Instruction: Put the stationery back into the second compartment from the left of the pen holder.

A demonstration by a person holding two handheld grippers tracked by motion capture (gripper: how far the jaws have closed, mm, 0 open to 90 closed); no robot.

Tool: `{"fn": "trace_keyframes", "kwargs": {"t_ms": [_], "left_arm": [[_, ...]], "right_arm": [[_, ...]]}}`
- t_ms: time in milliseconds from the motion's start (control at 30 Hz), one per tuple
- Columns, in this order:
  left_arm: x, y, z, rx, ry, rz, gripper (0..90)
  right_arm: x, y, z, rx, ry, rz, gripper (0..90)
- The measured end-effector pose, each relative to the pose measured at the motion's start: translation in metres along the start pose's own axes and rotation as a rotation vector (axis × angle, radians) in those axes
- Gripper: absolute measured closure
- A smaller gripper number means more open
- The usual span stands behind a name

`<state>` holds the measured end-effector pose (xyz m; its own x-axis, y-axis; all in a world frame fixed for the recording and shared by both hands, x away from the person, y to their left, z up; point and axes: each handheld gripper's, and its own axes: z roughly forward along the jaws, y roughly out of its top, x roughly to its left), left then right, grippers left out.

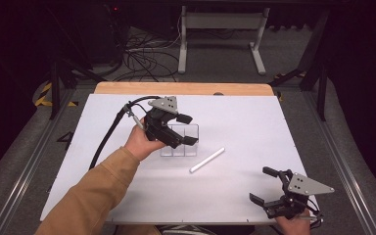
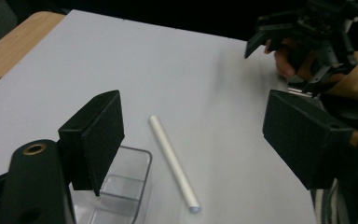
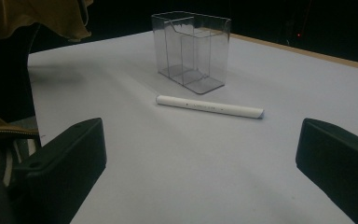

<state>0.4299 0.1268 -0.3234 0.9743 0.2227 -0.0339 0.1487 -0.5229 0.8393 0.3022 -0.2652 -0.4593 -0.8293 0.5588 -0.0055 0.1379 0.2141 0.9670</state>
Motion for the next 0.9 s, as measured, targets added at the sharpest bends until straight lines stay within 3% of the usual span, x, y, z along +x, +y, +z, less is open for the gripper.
{"fn": "trace_keyframes", "kwargs": {"t_ms": [200,367,600,733,900], "left_arm": [[-0.006,0.004,0.007,-0.018,0.034,-0.042,13.5],[-0.011,0.007,0.016,-0.014,0.033,-0.088,9.9],[-0.017,0.012,0.026,-0.007,0.046,-0.101,9.9],[-0.022,0.015,0.032,0.02,0.102,-0.095,8.6],[-0.026,0.019,0.039,0.035,0.118,-0.098,7.7]], "right_arm": [[0.0,0.0,0.0,-0.002,0.005,0.003,2.3],[0.0,0.0,0.0,-0.004,0.008,0.001,2.2],[-0.001,0.0,-0.001,-0.004,0.007,0.001,2.2],[-0.001,0.0,-0.001,-0.006,0.009,0.001,2.2],[0.0,0.0,-0.001,-0.008,0.014,0.001,2.1]]}}
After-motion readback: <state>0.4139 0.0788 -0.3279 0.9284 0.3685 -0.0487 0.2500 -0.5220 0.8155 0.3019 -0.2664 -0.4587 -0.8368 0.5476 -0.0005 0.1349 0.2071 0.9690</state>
